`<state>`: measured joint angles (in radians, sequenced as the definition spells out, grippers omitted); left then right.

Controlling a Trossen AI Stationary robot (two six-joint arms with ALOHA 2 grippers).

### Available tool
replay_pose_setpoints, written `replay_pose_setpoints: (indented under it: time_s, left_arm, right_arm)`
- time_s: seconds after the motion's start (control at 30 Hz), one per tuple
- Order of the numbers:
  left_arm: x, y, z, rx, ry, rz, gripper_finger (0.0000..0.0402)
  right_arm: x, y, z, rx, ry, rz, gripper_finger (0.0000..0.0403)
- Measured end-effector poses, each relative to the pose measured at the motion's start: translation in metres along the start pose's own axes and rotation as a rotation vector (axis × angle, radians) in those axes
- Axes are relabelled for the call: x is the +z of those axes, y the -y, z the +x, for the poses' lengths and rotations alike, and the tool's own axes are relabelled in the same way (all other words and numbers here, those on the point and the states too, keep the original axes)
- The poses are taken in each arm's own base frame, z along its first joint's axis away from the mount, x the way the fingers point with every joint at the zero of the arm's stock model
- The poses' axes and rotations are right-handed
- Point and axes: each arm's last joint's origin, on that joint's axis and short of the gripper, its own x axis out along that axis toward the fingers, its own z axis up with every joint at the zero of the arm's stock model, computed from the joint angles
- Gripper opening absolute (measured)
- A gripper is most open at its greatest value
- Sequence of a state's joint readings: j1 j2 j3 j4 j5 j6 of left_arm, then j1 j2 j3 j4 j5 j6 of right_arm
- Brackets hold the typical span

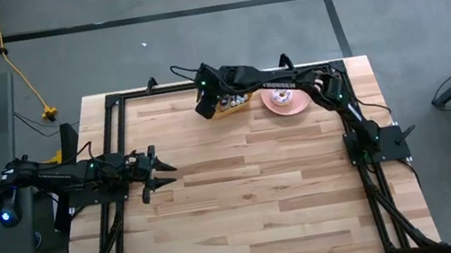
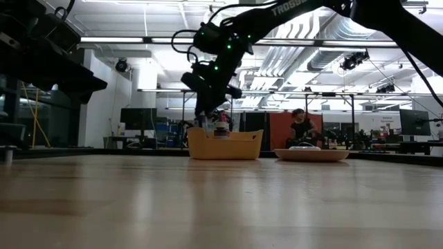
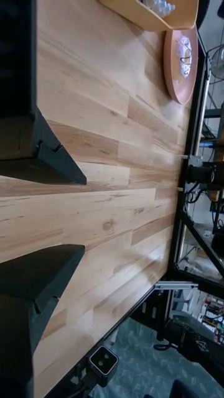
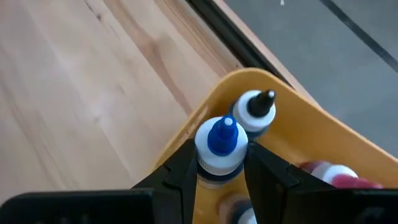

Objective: Pick & Place food coloring
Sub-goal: Put the large blue food coloring bottle into the yellow bin

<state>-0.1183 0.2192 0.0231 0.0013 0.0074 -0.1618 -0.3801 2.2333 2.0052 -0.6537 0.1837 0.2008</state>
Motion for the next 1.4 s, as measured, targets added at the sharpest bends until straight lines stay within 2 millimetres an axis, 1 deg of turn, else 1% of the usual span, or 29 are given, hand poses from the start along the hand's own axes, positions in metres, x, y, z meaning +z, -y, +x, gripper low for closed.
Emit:
replay_pose_setpoints:
  time_s: [0.23, 1.4]
  left_arm:
    - [0.0, 0.0, 0.0, 0.0, 0.0, 0.0, 0.0163]
    - [0.0001, 0.0, 0.0, 0.0, 0.0, 0.0, 0.0163]
  right_arm:
    - [-0.0063, -0.0002, 0.0078, 0.0, 0.005, 0.009, 0.0102]
    - [-0.0093, 0.0015, 0.0095, -0.032, -0.018, 0.001, 0.0102]
